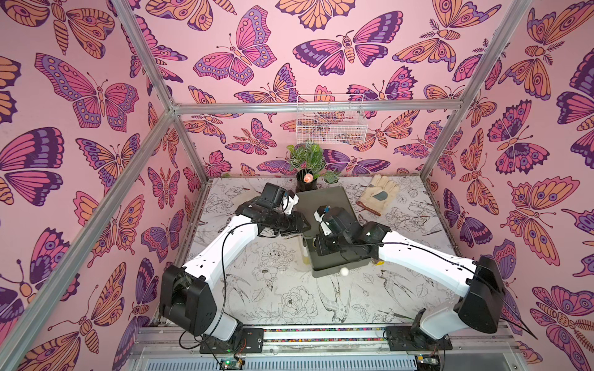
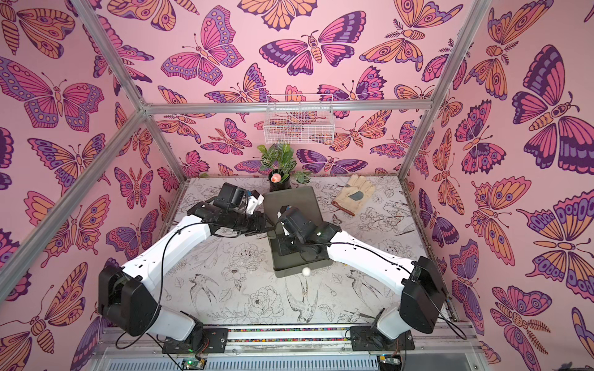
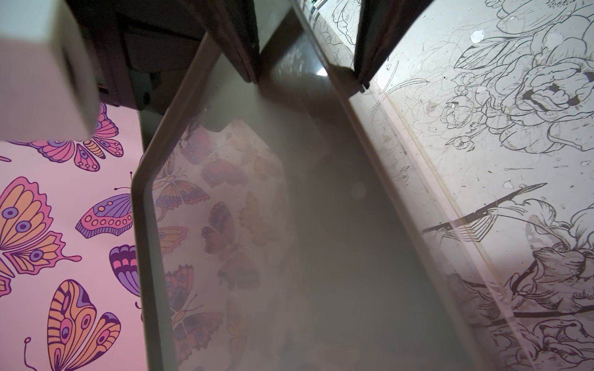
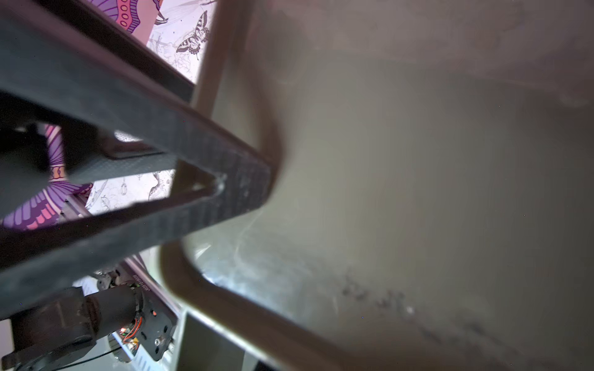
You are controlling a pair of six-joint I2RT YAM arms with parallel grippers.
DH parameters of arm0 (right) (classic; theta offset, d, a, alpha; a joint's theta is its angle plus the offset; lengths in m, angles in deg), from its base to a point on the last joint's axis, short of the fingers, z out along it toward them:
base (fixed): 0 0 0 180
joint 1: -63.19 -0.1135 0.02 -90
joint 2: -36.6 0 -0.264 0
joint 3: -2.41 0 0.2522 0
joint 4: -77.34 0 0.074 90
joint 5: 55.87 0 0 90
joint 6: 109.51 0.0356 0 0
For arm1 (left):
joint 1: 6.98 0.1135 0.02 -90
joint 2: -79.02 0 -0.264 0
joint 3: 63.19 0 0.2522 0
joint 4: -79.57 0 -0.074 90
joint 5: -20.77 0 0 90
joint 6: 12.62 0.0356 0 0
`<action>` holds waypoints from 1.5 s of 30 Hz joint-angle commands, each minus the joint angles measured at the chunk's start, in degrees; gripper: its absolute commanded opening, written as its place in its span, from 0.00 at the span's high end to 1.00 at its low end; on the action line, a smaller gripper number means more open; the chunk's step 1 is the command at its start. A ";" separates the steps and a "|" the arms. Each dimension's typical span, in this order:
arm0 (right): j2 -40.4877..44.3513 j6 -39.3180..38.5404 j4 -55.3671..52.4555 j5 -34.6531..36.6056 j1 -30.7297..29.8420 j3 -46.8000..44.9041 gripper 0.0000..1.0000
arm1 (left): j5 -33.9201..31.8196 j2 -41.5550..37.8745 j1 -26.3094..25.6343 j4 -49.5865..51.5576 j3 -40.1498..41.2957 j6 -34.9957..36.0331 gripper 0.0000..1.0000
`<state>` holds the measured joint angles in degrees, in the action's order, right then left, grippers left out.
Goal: Take the keys out of the drawer
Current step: Open the drawer in the storage box.
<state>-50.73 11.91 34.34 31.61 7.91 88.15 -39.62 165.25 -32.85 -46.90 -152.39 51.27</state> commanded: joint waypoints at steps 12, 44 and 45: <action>-2.21 -1.19 -0.20 3.74 0.09 -1.24 1.00 | -2.43 4.74 -0.50 7.38 2.00 2.20 0.48; 5.65 5.75 -17.57 -3.24 -0.34 -1.67 0.87 | -3.54 5.25 -0.37 6.81 1.40 1.94 0.49; 5.47 5.68 -18.68 -3.70 -0.30 -1.04 0.87 | -3.59 5.34 -0.32 6.82 1.26 1.85 0.49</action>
<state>-45.20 16.78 23.04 29.60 7.71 84.76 -38.77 166.06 -32.50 -45.87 -153.33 51.53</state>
